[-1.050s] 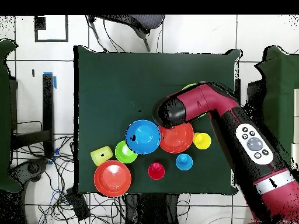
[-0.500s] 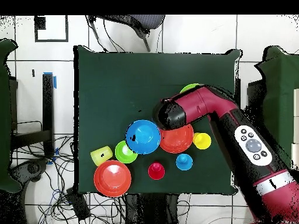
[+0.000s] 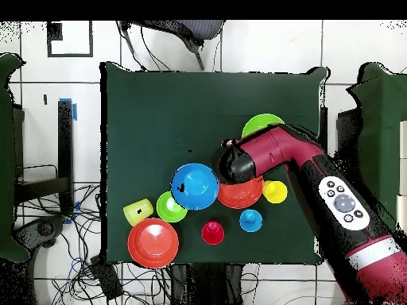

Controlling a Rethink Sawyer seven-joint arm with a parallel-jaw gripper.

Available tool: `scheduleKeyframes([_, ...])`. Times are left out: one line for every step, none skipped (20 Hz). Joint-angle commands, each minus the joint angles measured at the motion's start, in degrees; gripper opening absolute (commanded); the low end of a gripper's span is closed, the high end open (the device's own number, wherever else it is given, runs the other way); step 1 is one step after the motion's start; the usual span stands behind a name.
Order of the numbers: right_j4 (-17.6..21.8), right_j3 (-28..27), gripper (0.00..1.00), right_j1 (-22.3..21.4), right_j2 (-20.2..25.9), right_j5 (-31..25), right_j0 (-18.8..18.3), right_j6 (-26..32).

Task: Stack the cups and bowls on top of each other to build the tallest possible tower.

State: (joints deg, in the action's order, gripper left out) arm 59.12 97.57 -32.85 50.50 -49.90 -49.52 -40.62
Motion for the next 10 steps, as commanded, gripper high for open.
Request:
scheduleKeyframes([6.1, 4.4, 1.0, 0.7, -5.9, 2.5, 2.0, 5.3])
scheduleKeyframes([6.5, 4.8, 1.0, 0.6, -6.2, 2.4, 2.1, 5.6])
scheduleKeyframes([6.6, 5.0, 1.0, 0.6, -6.2, 2.5, 2.0, 5.7])
scheduleKeyframes([7.1, 5.2, 1.0, 0.7, -6.6, 2.6, 2.0, 5.9])
scheduleKeyframes([7.2, 5.3, 1.0, 0.8, -6.7, 2.8, 2.0, 5.9])
scheduleKeyframes([7.4, 5.4, 1.0, 0.9, -6.8, 2.9, 2.0, 5.9])
scheduleKeyframes([7.6, 5.4, 1.0, 1.0, -7.0, 3.0, 2.1, 5.8])
scheduleKeyframes([7.4, 5.5, 1.0, 1.2, -6.9, 3.1, 2.1, 5.5])
scheduleKeyframes([7.4, 5.4, 1.0, 1.3, -7.0, 3.2, 2.2, 5.1])
scheduleKeyframes([7.6, 5.4, 1.0, 1.6, -7.1, 3.5, 2.5, 4.1])
